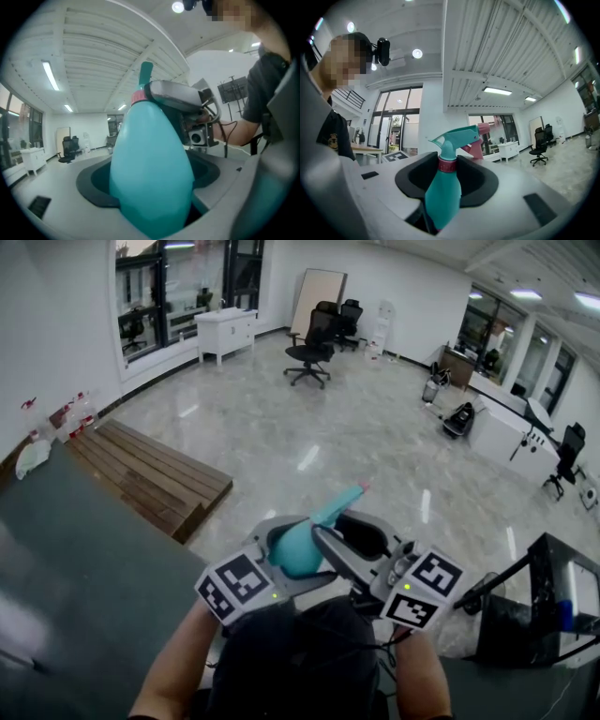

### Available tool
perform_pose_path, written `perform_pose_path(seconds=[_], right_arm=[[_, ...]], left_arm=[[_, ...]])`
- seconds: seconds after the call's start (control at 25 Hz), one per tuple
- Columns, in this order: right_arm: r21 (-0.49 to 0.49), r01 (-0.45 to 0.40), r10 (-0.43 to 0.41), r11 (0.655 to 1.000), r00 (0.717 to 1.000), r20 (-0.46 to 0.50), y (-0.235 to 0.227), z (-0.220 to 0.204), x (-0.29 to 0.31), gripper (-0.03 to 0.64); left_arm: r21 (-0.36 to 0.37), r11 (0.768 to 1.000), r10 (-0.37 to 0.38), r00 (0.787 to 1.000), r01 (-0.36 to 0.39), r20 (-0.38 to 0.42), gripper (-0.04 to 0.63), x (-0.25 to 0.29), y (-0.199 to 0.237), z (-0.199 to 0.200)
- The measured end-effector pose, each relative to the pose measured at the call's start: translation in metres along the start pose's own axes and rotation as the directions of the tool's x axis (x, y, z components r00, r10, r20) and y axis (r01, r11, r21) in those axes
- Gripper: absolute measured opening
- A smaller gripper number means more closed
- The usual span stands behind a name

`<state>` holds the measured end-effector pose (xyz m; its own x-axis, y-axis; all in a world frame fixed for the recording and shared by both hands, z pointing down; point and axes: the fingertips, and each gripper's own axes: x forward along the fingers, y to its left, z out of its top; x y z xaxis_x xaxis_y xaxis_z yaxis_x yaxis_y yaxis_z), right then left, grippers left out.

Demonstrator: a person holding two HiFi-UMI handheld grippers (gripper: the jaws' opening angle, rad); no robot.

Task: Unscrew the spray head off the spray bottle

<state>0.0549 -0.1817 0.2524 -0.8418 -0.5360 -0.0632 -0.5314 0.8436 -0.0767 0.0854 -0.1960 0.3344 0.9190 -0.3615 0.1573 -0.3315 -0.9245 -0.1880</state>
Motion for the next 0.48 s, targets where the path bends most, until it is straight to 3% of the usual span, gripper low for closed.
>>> perform_pose_path(seconds=[0.28,0.4,0.48], right_arm=[[-0.026,-0.188,0.188,0.982,0.982,-0.020,0.022,-0.001,-0.008,0.135],[-0.036,-0.188,0.188,0.981,0.982,-0.003,0.022,0.001,-0.008,0.147],[-0.047,-0.130,0.131,0.990,0.991,0.000,0.016,0.001,-0.004,0.154]], left_arm=[[-0.031,0.975,-0.220,0.974,0.222,0.058,0.428,-0.010,-0.030,0.005],[-0.034,0.975,-0.216,0.974,0.218,0.073,0.428,-0.010,-0.030,0.007],[-0.042,0.985,-0.162,0.984,0.165,0.075,0.428,-0.009,-0.021,0.006]])
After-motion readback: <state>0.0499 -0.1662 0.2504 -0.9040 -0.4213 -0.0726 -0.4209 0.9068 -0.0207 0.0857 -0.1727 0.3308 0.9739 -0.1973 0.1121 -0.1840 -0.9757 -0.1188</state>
